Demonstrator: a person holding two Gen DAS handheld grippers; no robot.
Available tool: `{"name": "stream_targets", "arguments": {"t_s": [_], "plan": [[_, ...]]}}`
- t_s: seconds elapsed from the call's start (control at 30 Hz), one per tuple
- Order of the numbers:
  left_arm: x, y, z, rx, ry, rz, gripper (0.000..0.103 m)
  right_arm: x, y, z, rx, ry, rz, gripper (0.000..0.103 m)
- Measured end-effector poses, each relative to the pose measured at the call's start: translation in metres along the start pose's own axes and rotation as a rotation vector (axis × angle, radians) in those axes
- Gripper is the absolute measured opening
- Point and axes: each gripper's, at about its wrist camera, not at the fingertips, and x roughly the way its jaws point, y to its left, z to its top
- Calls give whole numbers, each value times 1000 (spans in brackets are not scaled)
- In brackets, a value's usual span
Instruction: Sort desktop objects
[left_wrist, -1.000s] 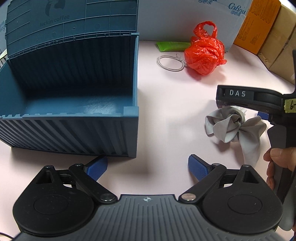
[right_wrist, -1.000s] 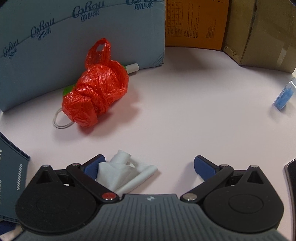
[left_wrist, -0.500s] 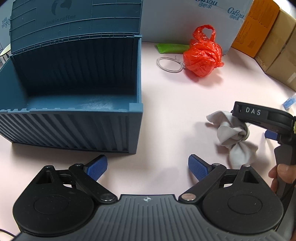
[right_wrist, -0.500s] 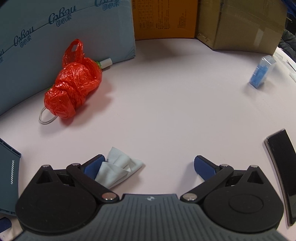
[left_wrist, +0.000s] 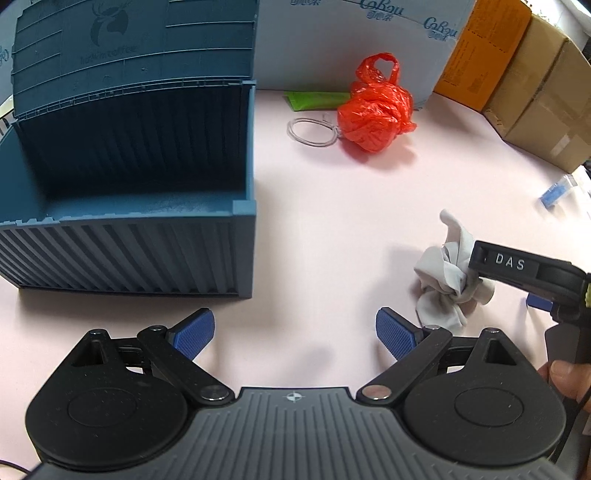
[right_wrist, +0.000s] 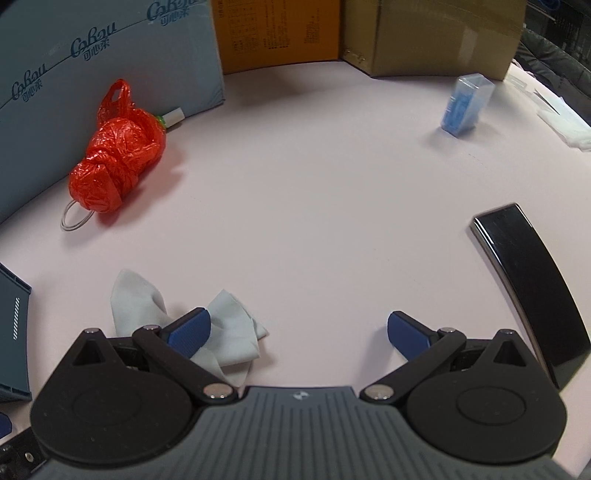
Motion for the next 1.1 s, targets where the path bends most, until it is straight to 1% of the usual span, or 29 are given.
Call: {"name": "stream_targets", "arguments": {"t_s": [0.07, 0.13, 0.27, 0.4, 0.53, 0.63, 0.73, 1.1], "plan": [[0, -2, -2, 13, 5, -8, 94, -6, -5, -4, 9, -19, -30, 103], [-1, -4, -3, 26, 10, -19, 94, -11, -11, -7, 31, -35, -38, 103], [0, -9, -6, 54, 24, -38, 94, -16, -18, -16, 59, -31, -46, 103], [0, -9, -9, 72, 36, -50, 94, -22, -18, -27, 53, -30, -65, 103], [-1, -6, -14, 79, 45, -53, 94, -23, -14, -33, 44, -11, -70, 103], [-5, 1, -17, 81, 41, -44, 94, -21, -6, -38, 27, 9, -54, 103], [-8, 13, -19, 64, 41, -27, 94, -21, 9, -43, -2, 10, -36, 103], [-24, 67, -24, -54, 18, 63, 94, -20, 68, -50, -126, -3, 73, 103]]}}
